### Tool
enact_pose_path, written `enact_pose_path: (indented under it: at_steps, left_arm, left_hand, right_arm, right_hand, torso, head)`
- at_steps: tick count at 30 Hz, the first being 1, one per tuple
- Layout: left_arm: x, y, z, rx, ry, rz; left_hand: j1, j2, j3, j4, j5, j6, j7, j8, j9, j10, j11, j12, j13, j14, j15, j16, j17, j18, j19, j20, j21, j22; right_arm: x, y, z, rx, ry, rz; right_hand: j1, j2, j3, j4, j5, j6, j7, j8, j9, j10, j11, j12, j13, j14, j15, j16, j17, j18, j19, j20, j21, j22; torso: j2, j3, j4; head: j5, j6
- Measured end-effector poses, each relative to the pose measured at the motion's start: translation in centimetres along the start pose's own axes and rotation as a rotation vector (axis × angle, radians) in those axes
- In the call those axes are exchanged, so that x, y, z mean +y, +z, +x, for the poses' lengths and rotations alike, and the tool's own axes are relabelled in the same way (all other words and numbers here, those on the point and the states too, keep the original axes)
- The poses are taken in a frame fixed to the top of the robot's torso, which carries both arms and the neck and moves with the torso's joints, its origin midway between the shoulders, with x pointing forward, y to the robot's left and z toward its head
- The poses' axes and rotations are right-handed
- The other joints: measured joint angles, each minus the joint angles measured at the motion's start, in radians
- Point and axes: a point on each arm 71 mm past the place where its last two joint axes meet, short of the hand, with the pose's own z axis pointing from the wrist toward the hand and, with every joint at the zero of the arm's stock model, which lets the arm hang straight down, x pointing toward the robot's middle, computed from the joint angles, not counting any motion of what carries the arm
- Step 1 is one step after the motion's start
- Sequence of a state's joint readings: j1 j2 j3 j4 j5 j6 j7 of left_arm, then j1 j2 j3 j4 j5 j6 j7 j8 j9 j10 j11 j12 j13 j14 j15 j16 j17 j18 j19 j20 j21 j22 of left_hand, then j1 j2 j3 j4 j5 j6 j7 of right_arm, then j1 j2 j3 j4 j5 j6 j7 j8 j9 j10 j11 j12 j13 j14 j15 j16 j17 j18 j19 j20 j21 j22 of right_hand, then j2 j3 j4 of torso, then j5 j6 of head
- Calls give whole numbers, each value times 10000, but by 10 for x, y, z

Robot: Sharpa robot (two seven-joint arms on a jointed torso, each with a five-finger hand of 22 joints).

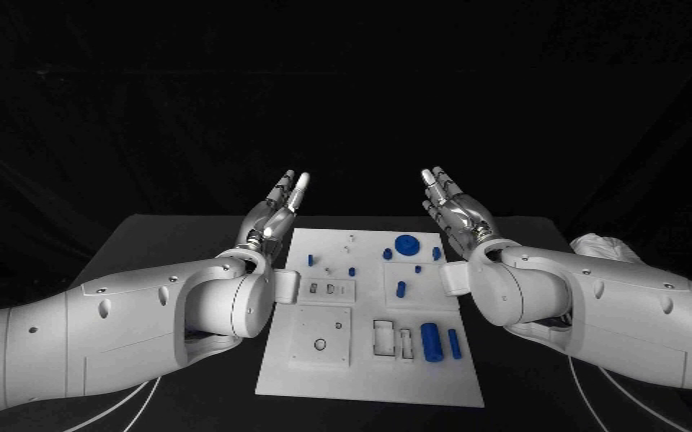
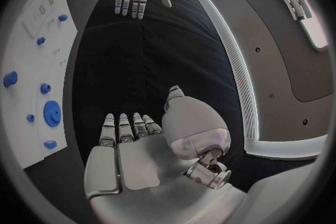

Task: Assemble the parts on the task board

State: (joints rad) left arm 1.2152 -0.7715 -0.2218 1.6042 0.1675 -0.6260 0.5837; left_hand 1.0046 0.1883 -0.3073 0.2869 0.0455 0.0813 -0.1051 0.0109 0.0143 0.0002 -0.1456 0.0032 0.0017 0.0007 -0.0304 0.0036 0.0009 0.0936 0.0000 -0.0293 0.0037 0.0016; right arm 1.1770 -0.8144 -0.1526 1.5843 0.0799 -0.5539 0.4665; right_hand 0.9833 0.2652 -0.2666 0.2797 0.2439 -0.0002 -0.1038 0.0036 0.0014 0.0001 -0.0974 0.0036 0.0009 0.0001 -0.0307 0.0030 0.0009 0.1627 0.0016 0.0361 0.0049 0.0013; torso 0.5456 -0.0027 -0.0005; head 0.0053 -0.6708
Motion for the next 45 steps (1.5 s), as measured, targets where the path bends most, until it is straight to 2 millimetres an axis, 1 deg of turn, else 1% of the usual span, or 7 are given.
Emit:
enact_pose_path:
  at_steps: [6,14,19,22,32,39,45]
  left_arm:
    - [-1,0,1,117,-391,29]
    - [1,3,1,533,-820,47]
    - [1,4,2,931,-1090,73]
    - [1,4,2,1038,-1114,99]
    - [-13,-2,-10,1236,-843,505]
    - [-45,-13,-16,1642,-412,1304]
    - [-63,-17,-11,1998,-145,1776]
  left_hand:
    - [275,-73,-82,36,0,63,-62,26,5,-1,-32,0,-5,0,0,0,0,0,0,1,0,0]
    - [630,-68,24,27,101,654,528,115,87,1,472,0,-8,0,0,0,1,166,1,12,0,1]
    - [1242,-8,199,65,983,1727,573,333,193,63,580,0,-7,0,1,0,2,403,15,1004,0,2]
    - [1905,-20,281,39,1756,2560,516,377,248,607,1059,241,141,0,1,4,9,547,290,1779,190,147]
    - [4017,-118,418,38,3910,5278,1147,695,442,2352,2569,3131,865,4072,1648,4527,1423,777,5128,2912,3098,1545]
    - [4327,-206,385,66,4373,5639,1334,695,452,2757,2924,4634,1008,5508,2068,5822,1481,776,6699,3072,4020,1836]
    - [4466,-263,358,38,4663,5637,1407,619,451,2929,3074,5175,937,5953,2054,6341,1363,774,7203,3058,4300,1917]
  right_arm:
    - [0,-1,3,1060,602,415]
    - [-1,-3,-4,1870,1101,812]
    - [-3,-3,-2,2365,1259,1055]
    - [-4,-4,-1,2506,1226,1148]
    - [21,-3,-4,2868,-651,401]
    - [82,4,-4,3370,-4566,-1326]
    - [123,6,-3,3586,-8573,-2257]
  right_hand:
    - [651,-81,-289,92,-544,257,144,0,45,-1,541,0,1,0,1,0,1,-1,-15,420,0,-4]
    - [861,-212,-367,89,-769,728,316,195,158,22,1353,13,18,1,1160,0,2,-2,-17,1419,0,-3]
    - [1402,-297,-386,-110,-552,1018,399,359,229,108,1459,311,166,333,1607,416,358,-2,488,1935,420,273]
    - [2436,-466,-88,-983,436,2784,941,1234,702,298,1264,725,331,1272,1602,1155,940,-2,2007,2038,1348,761]
    - [5148,-897,1636,-3542,2602,5434,1355,4062,1826,2953,2253,5681,2108,8881,1034,7072,3566,150,9123,1362,6063,3061]
    - [4614,-1385,1634,-3311,823,5628,1450,4641,1943,4100,2110,6872,2300,10408,608,10101,4834,150,10335,964,9190,5472]
    - [4614,-1634,2174,-3367,2159,6390,1517,4561,1952,4755,2015,6728,1993,11668,458,12059,7136,-367,11916,829,12042,9324]
  torso:
    - [0,0,-2]
    - [0,-9,3]
    - [-3,-18,7]
    - [0,-19,14]
    - [179,23,106]
    - [683,95,314]
    - [1033,150,596]
  head:
    - [0,-6]
    - [-38,-415]
    - [-6,-682]
    - [10,-778]
    - [-56,-1279]
    - [-314,-1369]
    - [-603,-1388]
